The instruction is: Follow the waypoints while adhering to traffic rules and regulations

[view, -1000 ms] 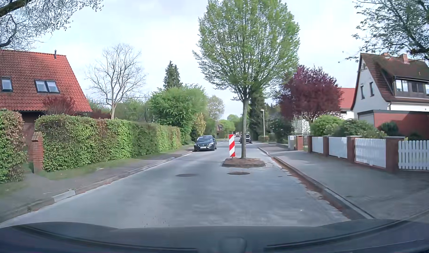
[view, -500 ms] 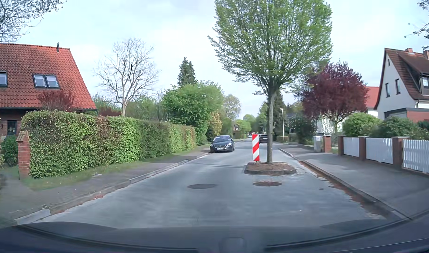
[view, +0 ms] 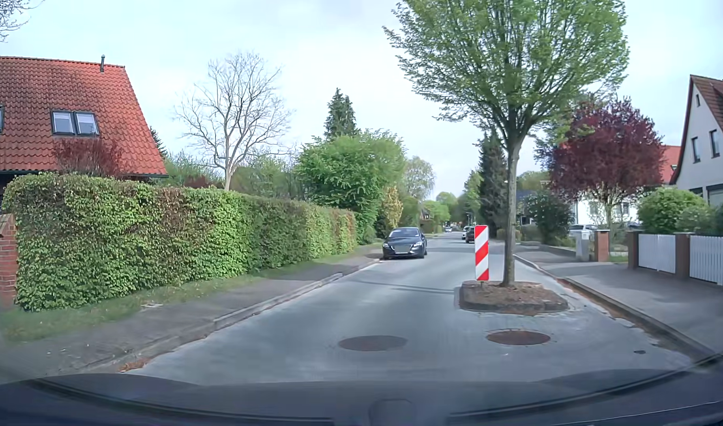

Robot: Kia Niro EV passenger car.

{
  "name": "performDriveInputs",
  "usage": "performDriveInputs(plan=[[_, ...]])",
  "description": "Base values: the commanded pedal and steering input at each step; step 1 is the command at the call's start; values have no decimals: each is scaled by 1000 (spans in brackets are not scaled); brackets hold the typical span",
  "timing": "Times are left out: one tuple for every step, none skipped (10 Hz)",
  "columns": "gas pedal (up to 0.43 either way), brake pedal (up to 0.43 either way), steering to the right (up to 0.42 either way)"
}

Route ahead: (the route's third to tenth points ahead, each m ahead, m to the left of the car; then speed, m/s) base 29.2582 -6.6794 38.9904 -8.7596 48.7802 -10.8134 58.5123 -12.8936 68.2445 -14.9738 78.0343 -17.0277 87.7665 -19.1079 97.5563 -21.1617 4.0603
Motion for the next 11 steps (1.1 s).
performDriveInputs(plan=[[0,0,-66],[0,0,-54],[0,0,-44],[0,0,-29],[0,0,-12],[0,0,-5],[0,0,-2],[0,0,2],[0,0,7],[0,0,20],[0,0,32]])
